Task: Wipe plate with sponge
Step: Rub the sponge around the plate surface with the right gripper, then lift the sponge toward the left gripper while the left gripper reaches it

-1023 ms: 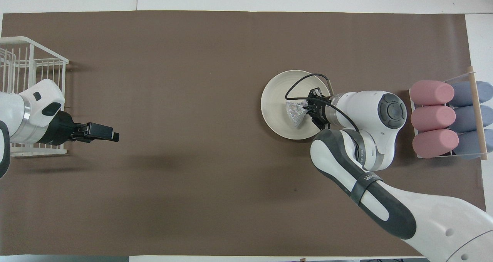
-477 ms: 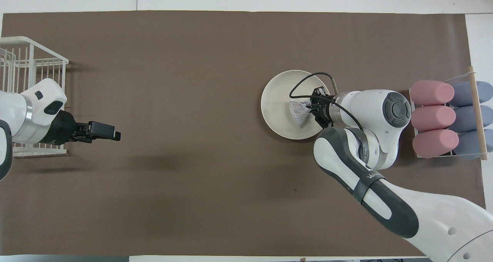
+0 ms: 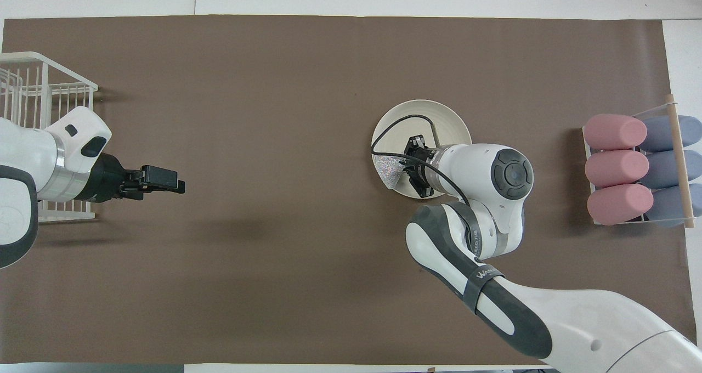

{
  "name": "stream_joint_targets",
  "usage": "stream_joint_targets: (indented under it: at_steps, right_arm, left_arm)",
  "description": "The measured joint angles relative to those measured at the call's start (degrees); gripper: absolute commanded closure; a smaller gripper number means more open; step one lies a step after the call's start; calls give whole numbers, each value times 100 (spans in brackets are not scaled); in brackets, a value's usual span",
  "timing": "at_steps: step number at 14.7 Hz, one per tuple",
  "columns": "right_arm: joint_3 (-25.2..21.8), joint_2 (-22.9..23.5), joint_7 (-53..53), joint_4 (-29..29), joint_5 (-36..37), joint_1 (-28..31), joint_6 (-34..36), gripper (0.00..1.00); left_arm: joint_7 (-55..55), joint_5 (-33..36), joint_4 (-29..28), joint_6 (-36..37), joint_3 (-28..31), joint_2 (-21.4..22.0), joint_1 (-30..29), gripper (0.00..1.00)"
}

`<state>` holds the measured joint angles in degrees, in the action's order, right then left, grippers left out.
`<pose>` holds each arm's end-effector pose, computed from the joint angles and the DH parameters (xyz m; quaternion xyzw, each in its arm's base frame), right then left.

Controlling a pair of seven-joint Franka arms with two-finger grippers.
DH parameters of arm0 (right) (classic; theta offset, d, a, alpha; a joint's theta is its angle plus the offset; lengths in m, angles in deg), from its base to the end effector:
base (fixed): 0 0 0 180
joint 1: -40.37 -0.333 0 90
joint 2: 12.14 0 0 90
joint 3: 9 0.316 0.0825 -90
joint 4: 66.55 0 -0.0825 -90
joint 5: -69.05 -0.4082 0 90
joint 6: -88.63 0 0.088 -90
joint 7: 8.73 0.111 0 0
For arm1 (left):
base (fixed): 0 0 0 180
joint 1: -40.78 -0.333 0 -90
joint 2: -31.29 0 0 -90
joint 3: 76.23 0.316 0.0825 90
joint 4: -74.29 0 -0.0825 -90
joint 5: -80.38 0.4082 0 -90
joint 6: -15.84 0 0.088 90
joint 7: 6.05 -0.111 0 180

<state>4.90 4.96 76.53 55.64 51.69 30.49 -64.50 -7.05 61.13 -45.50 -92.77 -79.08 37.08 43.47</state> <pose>0.5643 0.2372 0.2722 -0.7707 0.6147 0.0272 0.1659 0.5306 -0.0775 0.4500 0.9871 0.0047 -0.0523 0.1514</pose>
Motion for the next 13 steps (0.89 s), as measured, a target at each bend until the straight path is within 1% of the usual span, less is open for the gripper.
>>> stream_joint_targets:
  at_steps: [3,5,6,7,9,11,13]
  right_arm:
    - [-62,-21,22,-594,0,12,1038,100]
    - [-99,-135,76,-1037,64,45,1814,100]
    - [-121,-218,145,-1248,219,57,2212,100]
    - [-140,-299,281,-1488,501,61,2666,100]
    - [-149,-423,567,-2033,815,61,3536,100]
    - [-148,-534,810,-2583,853,60,4273,100]
    - [-138,-715,1167,-2992,854,45,4764,100]
  left_arm:
    - [14,0,-1,-3,4,0,0,0]
    - [131,-4,-3,-2,4,0,0,0]
    - [208,-54,-3,1,4,0,0,0]
    - [260,-263,-4,7,3,0,0,0]
    - [284,-1024,-8,31,-1,-1,0,0]
    - [289,-1724,-11,122,-15,-2,3,0]
    - [291,-2326,-13,202,-44,-2,22,0]
